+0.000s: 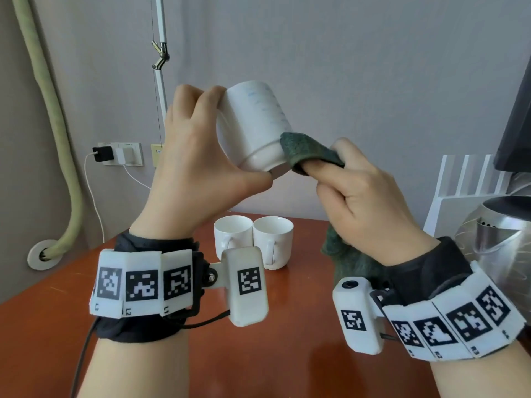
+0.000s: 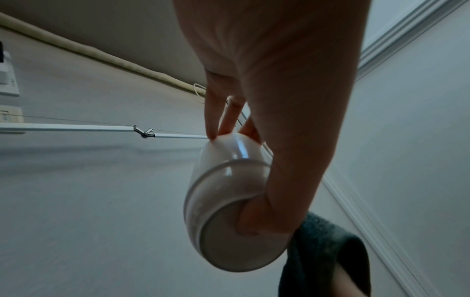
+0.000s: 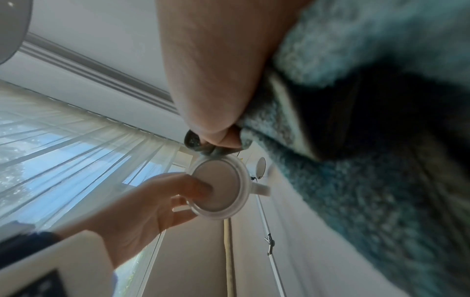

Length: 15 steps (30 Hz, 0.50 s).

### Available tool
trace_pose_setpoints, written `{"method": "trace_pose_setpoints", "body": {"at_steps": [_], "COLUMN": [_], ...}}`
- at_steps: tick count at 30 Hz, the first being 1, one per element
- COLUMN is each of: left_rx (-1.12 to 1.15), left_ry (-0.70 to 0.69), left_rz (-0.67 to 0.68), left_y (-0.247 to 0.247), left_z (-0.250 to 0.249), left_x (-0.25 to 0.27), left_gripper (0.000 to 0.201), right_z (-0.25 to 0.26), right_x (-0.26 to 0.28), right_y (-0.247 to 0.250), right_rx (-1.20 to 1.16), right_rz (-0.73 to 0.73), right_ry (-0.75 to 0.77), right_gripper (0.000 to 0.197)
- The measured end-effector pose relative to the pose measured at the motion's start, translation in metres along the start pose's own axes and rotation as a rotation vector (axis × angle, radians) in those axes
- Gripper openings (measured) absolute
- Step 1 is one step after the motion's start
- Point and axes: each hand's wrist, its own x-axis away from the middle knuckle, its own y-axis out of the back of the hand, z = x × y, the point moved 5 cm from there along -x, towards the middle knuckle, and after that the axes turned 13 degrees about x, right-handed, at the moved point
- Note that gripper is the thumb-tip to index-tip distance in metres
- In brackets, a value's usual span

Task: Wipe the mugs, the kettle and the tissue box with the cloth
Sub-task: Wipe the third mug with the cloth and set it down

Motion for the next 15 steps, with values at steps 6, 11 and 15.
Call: {"method": "trace_pose_setpoints", "body": {"at_steps": [6, 11, 15], "left_rx": [-0.03, 0.013, -0.011], "left_ry": [-0.078, -0.092, -0.098], "left_rz": [0.067, 0.071, 0.095], "left_y": [-0.007, -0.001, -0.003], "left_z": [-0.007, -0.007, -0.007], "left_x": [0.001, 0.002, 0.003], "left_gripper": [0.095, 0.093, 0.092], "right_z": [0.016, -0.001, 0.013], "right_x": [-0.003, -0.001, -0.003], "right_y": [0.003, 0.007, 0.01], "right_rx": [0.008, -0.051, -0.041], "right_rz": [0.003, -0.054, -0.078], "right_ry": [0.055, -0.041, 0.062], "right_gripper": [0.043, 0.043, 0.04]}}
